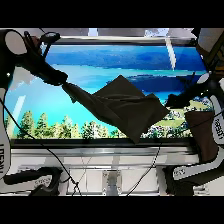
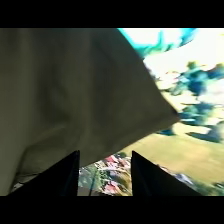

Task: Fold the shirts.

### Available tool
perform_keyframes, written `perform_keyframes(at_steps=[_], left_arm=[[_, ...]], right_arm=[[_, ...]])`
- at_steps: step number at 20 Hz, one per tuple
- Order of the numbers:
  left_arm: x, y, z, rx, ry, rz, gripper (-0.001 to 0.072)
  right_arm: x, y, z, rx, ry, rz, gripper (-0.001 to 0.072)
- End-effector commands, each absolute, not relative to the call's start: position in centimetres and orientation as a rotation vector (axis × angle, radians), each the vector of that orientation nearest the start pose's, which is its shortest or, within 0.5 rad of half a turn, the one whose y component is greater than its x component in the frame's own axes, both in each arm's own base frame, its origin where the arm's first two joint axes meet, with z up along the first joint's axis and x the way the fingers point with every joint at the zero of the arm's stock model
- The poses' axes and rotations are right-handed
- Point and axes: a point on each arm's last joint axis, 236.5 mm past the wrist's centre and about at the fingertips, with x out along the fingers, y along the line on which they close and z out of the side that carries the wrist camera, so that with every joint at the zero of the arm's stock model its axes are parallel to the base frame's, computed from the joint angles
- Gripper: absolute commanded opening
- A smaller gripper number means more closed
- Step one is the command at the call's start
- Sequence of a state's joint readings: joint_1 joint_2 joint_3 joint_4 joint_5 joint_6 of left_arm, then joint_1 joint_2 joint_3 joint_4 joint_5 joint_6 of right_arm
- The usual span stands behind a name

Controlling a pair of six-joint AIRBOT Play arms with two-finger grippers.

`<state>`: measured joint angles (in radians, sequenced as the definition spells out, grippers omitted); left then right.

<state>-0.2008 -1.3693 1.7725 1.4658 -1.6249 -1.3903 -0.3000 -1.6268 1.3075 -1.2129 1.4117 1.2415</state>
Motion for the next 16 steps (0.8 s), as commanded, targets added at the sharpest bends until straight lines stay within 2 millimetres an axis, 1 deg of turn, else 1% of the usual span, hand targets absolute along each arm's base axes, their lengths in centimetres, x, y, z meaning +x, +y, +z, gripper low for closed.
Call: perform_keyframes(at_steps=[1, 3, 4, 6, 8, 9, 10, 12, 13, 16], left_arm=[[39.1, -10.7, 15.7, 0.202, 1.166, -0.377, 0.001], [39.2, -10.7, 15.7, 0.202, 1.158, -0.376, 0.001], [39.2, -10.7, 15.7, 0.202, 1.16, -0.377, 0.001], [39.2, -10.7, 15.7, 0.202, 1.161, -0.376, 0.001], [39.2, -10.7, 15.7, 0.202, 1.161, -0.377, 0.001], [39.2, -10.7, 15.7, 0.202, 1.161, -0.377, 0.001], [39.2, -10.7, 15.7, 0.199, 1.161, -0.375, 0.001], [39.2, -10.7, 15.7, 0.192, 1.161, -0.37, 0.001], [39.2, -10.7, 15.7, 0.192, 1.162, -0.37, 0.001], [39.2, -10.7, 15.7, 0.188, 1.164, -0.368, 0.001]], right_arm=[[36.2, -1.7, -8.8, 0.382, 1.571, 0.275, 0.0378], [36.2, -2.1, -8.9, 0.379, 1.567, 0.265, 0.0377], [35.9, -2.4, -9.0, 0.362, 1.579, 0.258, 0.0378], [34.9, -4.0, -9.6, 0.297, 1.625, 0.213, 0.0378], [33.8, -6.1, -10.1, 0.22, 1.679, 0.147, 0.0377], [33.5, -6.6, -10.1, 0.204, 1.693, 0.126, 0.0378], [33.4, -6.7, -10.2, 0.199, 1.694, 0.124, 0.0377], [34.1, -6.5, -10.2, 0.214, 1.664, 0.123, 0.0377], [35.0, -6.2, -10.2, 0.235, 1.63, 0.124, 0.0377], [37.7, -4.2, -10.0, 0.347, 1.522, 0.152, 0.0377]])
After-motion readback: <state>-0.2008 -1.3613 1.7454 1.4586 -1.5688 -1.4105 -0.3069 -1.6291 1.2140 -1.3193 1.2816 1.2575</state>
